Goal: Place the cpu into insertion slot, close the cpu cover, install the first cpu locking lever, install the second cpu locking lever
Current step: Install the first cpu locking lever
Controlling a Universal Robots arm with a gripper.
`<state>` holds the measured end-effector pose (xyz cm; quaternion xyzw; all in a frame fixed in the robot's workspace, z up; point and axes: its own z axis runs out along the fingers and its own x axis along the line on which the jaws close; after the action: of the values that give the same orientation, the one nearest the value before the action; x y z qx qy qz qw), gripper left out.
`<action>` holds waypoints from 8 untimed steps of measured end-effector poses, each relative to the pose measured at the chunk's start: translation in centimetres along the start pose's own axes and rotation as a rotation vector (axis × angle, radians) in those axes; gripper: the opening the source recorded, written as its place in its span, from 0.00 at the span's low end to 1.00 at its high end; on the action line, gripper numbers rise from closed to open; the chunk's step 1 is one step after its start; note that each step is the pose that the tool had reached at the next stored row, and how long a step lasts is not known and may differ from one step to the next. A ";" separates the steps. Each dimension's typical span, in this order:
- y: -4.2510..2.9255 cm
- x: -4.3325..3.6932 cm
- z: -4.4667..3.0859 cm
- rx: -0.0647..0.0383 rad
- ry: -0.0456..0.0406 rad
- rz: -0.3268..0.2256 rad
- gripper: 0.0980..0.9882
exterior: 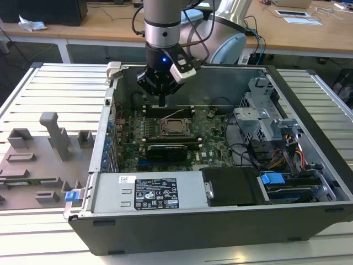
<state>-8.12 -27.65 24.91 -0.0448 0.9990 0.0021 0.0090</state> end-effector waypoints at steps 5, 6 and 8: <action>0.00 0.02 1.00 0.000 0.0002 0.000 0.01; 0.00 0.02 1.15 0.000 0.0003 0.000 0.01; -0.01 0.02 1.29 0.000 0.0003 0.000 0.01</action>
<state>-8.12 -27.66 23.62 -0.0448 0.9990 0.0020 0.0089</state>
